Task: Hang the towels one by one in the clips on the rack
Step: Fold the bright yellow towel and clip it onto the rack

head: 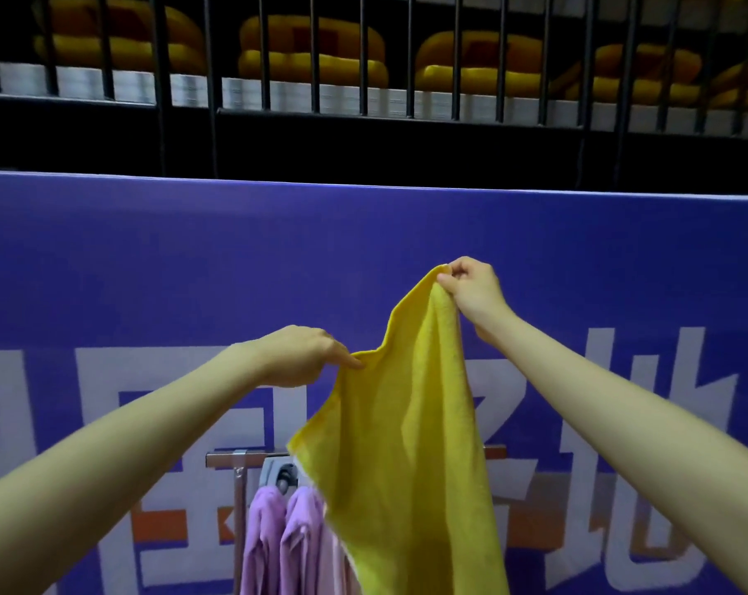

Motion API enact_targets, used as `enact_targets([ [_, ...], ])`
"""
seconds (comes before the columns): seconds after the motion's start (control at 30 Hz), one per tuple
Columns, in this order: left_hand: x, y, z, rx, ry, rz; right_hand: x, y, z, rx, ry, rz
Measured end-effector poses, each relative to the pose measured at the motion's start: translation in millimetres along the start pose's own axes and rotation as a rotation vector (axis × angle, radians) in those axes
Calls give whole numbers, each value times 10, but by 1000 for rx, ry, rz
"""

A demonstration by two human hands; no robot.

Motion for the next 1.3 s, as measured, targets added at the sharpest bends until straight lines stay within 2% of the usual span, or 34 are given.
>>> enact_targets([
  [0.07,60,2,3,117,-66,-96,28,-33,14,7,15,-1],
  [0.17,134,-51,80,177,-279,-255,43,-88,56,35,26,-4],
  [0.3,159,-87,241,275,-456,-332,25,-159,68,85,64,-29],
  [0.43,157,-201,259,543,-325,-657,-9,-224,57,99,88,-46],
  [0.5,139,-229,234,539,-223,-716,-40,-258,33,91,97,-56],
  [0.57,118,-235,211,494,-172,-654,-84,-278,8,95,122,-65],
  [0.67,135,-231,226,383,-235,-452,-165,-265,-27,115,169,-61],
  [0.93,190,-98,436,1,-674,102,-371,-96,27,189,286,-2],
  [1.1,279,-20,473,-209,-630,314,-472,-95,32,155,342,58],
  [1.3,274,14,429,-392,-558,434,-560,-114,1,219,354,28],
])
Point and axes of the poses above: each hand's wrist, its own x-axis towards the middle knuckle, its own z-axis out of the back of the hand, y = z × x, the point moved 2 cm from there along x, towards the middle knuckle, and after that the axes turned 10 degrees about -y, right-handed, at the moved point
